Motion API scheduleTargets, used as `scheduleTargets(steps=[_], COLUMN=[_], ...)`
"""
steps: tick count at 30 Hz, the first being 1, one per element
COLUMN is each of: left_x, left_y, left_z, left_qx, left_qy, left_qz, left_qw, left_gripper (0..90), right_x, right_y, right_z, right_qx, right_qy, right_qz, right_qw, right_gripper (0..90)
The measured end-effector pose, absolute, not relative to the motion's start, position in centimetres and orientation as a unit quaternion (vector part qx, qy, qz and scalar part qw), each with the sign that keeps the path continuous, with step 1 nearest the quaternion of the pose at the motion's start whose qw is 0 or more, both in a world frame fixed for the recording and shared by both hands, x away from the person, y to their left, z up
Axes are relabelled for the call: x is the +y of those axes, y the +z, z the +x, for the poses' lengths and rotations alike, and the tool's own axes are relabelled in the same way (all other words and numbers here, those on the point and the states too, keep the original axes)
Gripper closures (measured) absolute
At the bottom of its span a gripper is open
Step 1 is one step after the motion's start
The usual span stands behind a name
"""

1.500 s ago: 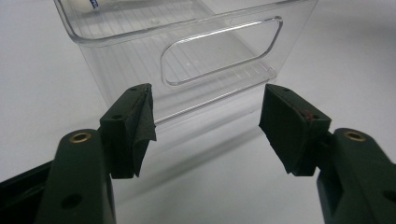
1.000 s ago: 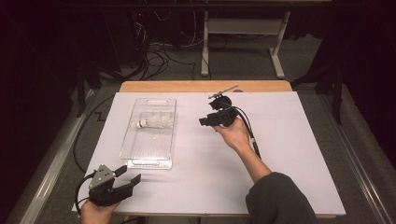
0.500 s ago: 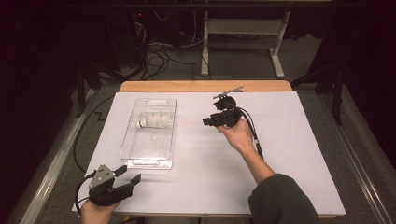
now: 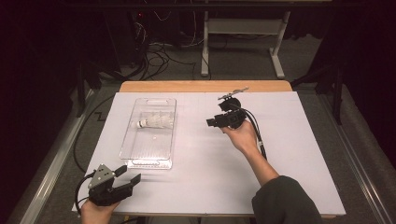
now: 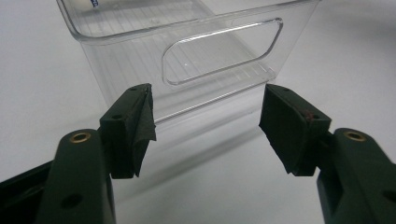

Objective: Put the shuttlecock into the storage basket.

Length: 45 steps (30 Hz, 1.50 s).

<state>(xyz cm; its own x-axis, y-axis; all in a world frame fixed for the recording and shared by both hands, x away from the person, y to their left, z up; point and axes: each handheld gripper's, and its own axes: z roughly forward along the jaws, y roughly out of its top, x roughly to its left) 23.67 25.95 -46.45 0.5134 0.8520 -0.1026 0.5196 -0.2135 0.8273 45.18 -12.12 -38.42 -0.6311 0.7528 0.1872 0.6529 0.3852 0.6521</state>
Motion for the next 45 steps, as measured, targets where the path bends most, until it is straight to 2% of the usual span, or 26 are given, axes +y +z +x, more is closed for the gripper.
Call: scheduleTargets(steps=[45], left_x=[25.9], left_y=[-46.5], left_z=[23.7], left_qx=[0.456], left_qy=[0.192], left_qz=[0.754], left_qw=[0.433], left_gripper=[36.2], right_x=[-16.1], right_y=[-39.5], right_z=[44.1], right_qx=[0.811], right_qy=[0.370], right_qz=[0.447], right_qw=[0.073], right_gripper=[55.1])
